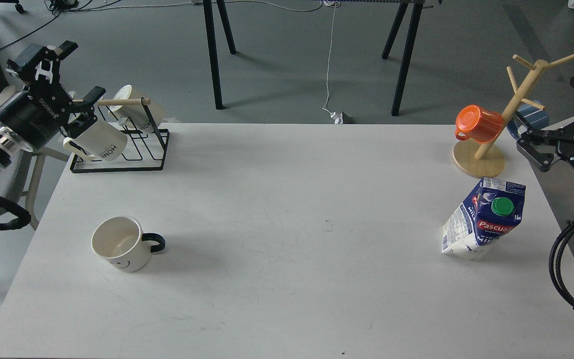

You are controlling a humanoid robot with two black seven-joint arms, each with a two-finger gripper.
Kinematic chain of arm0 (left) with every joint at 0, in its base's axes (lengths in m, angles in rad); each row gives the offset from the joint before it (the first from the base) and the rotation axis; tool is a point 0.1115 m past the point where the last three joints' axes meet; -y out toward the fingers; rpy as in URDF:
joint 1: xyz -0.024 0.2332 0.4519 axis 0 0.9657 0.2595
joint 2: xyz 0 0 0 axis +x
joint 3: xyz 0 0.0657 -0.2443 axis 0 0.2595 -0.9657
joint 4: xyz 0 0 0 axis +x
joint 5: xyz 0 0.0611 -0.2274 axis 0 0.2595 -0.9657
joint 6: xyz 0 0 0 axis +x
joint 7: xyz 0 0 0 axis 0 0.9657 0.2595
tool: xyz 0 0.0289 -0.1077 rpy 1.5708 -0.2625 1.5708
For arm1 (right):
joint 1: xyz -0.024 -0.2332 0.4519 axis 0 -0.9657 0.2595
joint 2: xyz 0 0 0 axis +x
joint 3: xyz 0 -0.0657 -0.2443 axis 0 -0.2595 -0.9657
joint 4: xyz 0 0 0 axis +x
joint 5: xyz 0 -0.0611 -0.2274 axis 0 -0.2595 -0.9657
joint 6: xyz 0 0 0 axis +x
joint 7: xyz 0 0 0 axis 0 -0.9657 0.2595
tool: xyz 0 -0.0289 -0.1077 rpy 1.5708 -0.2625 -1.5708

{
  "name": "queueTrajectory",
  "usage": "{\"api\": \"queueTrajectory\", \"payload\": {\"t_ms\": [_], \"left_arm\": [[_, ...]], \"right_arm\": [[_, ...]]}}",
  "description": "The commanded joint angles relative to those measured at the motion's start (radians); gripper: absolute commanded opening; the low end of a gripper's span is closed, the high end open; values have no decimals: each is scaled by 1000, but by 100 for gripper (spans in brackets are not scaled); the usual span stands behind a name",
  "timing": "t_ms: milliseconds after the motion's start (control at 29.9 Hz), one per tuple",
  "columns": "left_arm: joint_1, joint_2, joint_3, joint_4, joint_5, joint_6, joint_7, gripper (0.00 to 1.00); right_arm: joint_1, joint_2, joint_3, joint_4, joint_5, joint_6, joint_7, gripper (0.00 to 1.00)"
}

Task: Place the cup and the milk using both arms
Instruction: 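Move the left gripper from the rack down toward the white mug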

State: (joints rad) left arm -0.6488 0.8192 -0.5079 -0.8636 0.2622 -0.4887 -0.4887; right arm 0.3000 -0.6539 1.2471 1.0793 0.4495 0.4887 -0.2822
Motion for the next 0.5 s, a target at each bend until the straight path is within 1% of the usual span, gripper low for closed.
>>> {"api": "queueTrajectory", "payload": {"t_ms": [0, 200, 301, 367, 434, 468], "left_arm": [[-2, -6, -1, -2, 2, 0, 0, 100], [-8, -11, -4, 12, -14, 0, 0, 100], [-3, -14, 8, 73, -46, 0, 0, 100], [-3, -14, 17, 84, -34, 0, 0, 100], [-17, -8, 23, 84, 49, 0, 0, 100], [-24, -6, 19, 84, 143, 0, 0, 100]], "right_arm": [[-1, 0, 0, 1, 0, 0, 0, 99], [-4, 0, 2, 2, 0, 0, 0, 99], [-7, 0, 3, 2, 0, 0, 0, 99], [-9, 0, 3, 4, 0, 0, 0, 99], [-9, 0, 5, 5, 0, 0, 0, 99], [-9, 0, 5, 7, 0, 0, 0, 99]]}}
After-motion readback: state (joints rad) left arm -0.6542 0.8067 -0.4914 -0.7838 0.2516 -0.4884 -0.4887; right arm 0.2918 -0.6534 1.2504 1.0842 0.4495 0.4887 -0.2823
